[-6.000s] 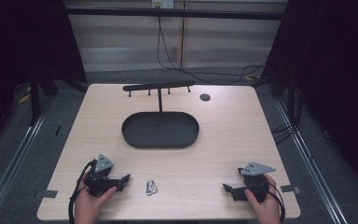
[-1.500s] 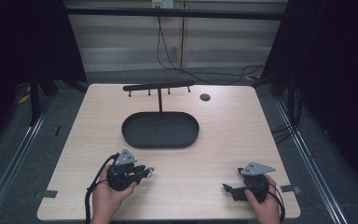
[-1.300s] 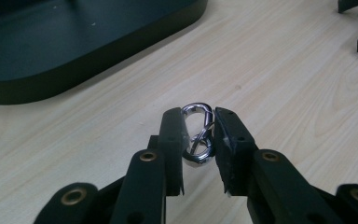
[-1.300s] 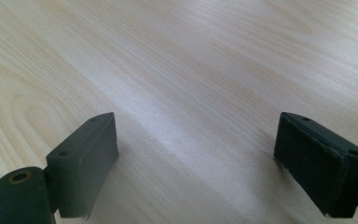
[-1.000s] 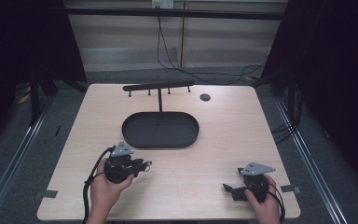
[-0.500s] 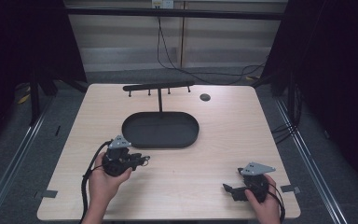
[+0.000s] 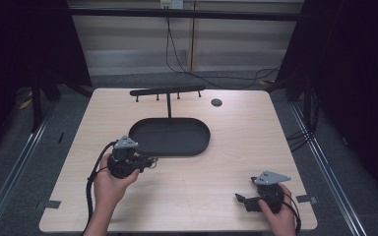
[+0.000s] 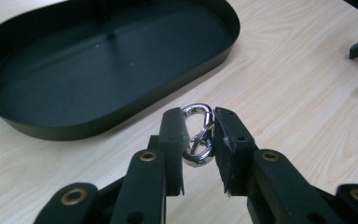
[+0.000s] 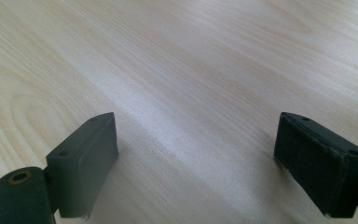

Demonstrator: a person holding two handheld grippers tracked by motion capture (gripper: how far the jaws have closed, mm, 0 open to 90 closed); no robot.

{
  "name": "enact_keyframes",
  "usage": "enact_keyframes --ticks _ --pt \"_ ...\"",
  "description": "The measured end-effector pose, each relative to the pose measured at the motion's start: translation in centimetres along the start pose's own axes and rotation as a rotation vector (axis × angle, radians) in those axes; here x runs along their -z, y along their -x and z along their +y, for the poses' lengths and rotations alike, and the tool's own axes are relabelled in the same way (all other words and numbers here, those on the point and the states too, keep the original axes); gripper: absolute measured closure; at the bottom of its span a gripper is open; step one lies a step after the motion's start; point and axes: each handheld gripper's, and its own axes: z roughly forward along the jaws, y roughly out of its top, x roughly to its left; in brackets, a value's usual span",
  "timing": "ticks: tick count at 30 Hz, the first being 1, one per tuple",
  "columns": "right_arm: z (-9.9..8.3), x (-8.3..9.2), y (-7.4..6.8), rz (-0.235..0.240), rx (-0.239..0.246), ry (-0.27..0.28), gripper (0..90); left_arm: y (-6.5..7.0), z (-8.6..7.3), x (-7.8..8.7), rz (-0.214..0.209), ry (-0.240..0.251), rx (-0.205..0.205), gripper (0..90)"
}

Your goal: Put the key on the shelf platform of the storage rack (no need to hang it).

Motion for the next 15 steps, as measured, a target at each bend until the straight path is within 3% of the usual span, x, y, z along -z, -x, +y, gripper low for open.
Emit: enact_keyframes --ticks 15 --pt "0.0 0.0 0.0 0.000 0.000 0.000 12.8 -0.1 1.6 -0.5 -0.004 0.018 0.011 73.8"
